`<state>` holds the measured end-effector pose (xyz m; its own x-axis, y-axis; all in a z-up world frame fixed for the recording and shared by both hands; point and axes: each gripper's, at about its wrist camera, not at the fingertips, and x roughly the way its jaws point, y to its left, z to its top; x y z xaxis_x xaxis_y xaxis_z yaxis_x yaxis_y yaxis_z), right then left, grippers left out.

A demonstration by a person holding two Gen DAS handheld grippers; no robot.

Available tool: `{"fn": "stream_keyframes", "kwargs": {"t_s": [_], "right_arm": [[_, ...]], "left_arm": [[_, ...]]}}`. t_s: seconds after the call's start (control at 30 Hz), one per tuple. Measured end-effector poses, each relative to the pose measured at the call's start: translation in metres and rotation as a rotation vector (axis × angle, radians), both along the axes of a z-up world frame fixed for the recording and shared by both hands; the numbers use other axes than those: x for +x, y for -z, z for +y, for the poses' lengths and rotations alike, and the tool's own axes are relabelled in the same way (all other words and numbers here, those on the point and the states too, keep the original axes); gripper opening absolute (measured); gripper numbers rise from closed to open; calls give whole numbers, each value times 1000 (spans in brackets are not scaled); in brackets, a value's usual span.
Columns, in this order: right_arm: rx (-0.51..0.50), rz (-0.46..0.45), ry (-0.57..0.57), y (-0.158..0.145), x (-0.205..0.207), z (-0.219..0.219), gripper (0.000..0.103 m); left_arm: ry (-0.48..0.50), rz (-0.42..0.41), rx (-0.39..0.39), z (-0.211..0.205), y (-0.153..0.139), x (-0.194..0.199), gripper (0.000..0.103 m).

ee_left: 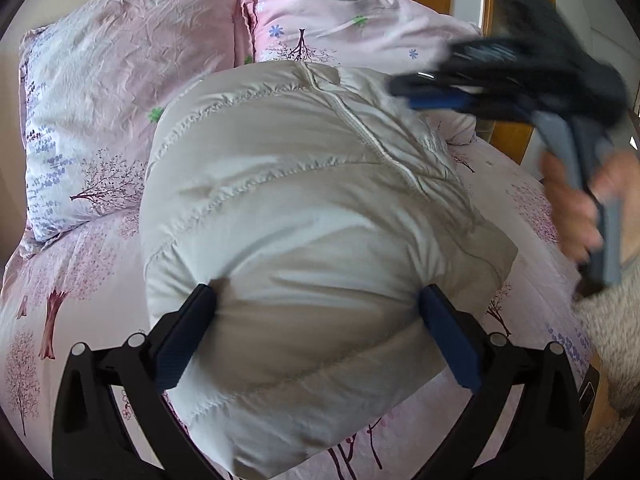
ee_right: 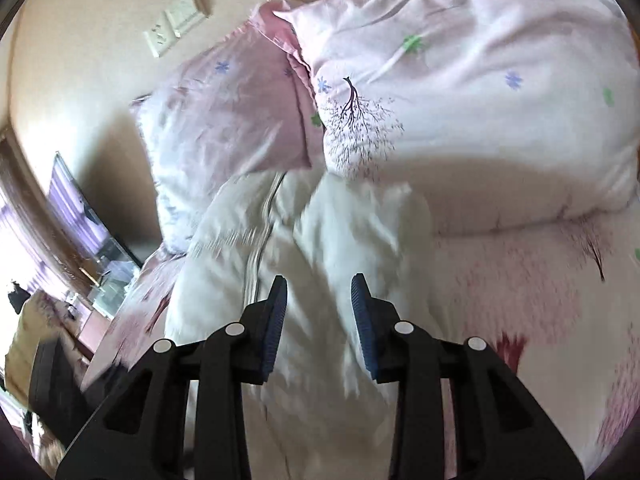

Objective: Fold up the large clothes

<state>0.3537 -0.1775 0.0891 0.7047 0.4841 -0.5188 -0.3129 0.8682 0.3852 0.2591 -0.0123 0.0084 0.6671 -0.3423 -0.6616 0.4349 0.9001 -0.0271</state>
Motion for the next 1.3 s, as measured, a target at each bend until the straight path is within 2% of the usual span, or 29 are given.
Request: {"fn": "stream_keyframes", "kwargs": {"t_s": [0.13,0.2,0.33,0.43,0.5,0.6,0.73,0.8,0.93,1.0,1.03,1.07,1.13,1.23,1.3], "right_arm": [[-68,100,26,7,50,13,38],[-147,219,33,27,70,18,38],[-222,314,31,50,78,16,38],[-200,348,7,57,84,11,38],[-200,371,-18,62,88,7,38],[-216,396,-50,68,89,5,38],[-206,408,-74,77,94,2,38],[-167,372,-76,80,96,-2,38],[-205,225,-56,66,65,-7,41],[-162,132,-53,53,31,-17,56],[-134,86,-50,48,14,-23,67],[-105,35,-41,45,-7,-28,69],[-91,-21,-25,43,-32,-29,68],[-126,-85,19,57,-67,-26,59],[-127,-84,38,65,-69,-26,56]], "left_arm": [[-5,-6,-6,-1,-1,1,101],[-3,-25,-9,-2,-5,1,101],[19,-37,-105,15,-40,4,101],[-60,-110,-93,43,-69,22,101],[-84,-71,-69,53,-70,44,101],[-122,67,-5,59,-47,87,101],[-106,122,-37,60,-27,100,101],[-116,97,6,53,-22,94,101],[-122,-4,36,56,-37,69,99],[-101,-37,-5,59,-46,49,100],[-97,-48,-14,57,-50,41,100],[-90,-67,-12,54,-54,30,100],[-83,-105,15,43,-55,15,101],[-63,-99,34,27,-49,6,101],[-55,-96,63,16,-41,6,101]]}}
